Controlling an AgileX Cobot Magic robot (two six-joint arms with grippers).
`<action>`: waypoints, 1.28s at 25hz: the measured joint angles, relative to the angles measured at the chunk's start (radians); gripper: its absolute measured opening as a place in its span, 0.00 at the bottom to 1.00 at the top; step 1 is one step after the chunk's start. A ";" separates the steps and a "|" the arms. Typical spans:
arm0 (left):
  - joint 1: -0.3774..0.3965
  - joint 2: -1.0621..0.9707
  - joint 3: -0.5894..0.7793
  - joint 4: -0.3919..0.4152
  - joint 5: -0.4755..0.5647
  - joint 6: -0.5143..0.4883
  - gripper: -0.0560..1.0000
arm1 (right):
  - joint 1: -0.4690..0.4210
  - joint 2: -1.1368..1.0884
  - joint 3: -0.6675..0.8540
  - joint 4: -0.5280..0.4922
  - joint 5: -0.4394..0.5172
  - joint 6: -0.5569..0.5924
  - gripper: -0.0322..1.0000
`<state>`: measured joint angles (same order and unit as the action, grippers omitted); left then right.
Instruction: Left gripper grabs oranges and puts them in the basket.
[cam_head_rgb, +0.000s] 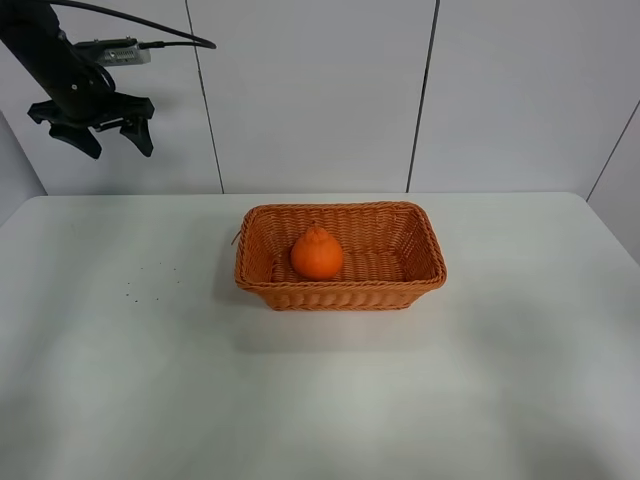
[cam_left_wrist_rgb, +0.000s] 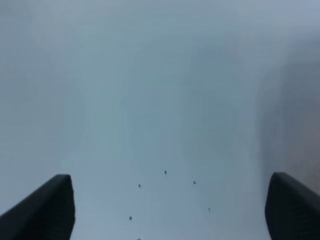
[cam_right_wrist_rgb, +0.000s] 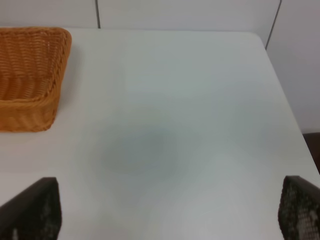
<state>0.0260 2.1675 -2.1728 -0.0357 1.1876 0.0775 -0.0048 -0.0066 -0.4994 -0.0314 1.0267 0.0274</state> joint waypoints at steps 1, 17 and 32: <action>0.000 -0.031 0.021 0.000 0.000 0.000 0.88 | 0.000 0.000 0.000 0.000 0.000 0.000 0.70; 0.000 -0.842 0.746 0.003 0.001 -0.010 0.88 | 0.000 0.000 0.000 0.000 0.000 0.000 0.70; 0.000 -1.736 1.621 0.036 -0.074 -0.036 0.88 | 0.000 0.000 0.000 0.000 0.000 0.000 0.70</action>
<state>0.0260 0.4318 -0.5513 0.0000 1.1134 0.0411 -0.0048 -0.0066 -0.4994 -0.0314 1.0267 0.0274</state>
